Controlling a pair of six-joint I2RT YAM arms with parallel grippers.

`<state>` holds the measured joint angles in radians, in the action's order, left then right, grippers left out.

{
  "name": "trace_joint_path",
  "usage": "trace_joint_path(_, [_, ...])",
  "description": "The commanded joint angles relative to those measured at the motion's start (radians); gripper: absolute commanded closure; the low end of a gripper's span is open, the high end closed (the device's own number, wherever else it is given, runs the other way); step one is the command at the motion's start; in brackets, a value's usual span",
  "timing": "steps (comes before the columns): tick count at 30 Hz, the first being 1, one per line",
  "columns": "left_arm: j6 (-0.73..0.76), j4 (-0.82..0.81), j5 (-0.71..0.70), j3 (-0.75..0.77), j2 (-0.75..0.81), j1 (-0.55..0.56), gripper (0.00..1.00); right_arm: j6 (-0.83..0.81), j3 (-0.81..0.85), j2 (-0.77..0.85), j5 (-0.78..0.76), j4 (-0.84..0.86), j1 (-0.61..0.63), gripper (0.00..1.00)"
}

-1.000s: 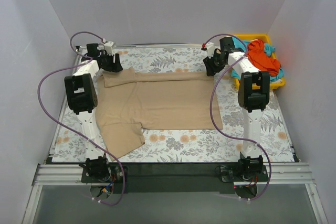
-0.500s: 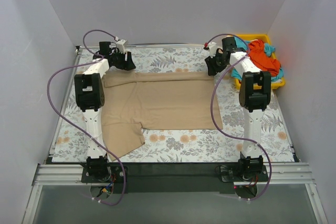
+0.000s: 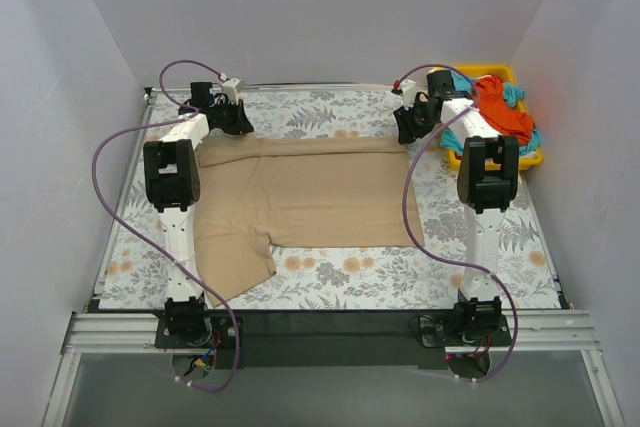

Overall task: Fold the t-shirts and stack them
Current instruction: Fold the tshirt

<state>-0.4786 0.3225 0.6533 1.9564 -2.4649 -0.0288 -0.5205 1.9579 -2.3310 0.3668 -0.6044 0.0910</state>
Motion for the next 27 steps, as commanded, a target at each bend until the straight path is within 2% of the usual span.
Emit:
trace_joint_path(1, [-0.014, 0.006, 0.045, -0.008, 0.076, -0.002, 1.00, 0.019, 0.013, 0.059, 0.041, -0.017, -0.013, 0.56])
trace_joint_path(12, [-0.032, 0.001, 0.046, -0.014, 0.112, -0.003, 1.00, 0.043, 0.033, 0.052, 0.093, -0.028, -0.030, 0.62])
trace_joint_path(27, [-0.025, 0.000, 0.045, -0.019, 0.109, -0.002, 1.00, 0.106, 0.139, -0.030, 0.115, -0.032, -0.030, 0.60])
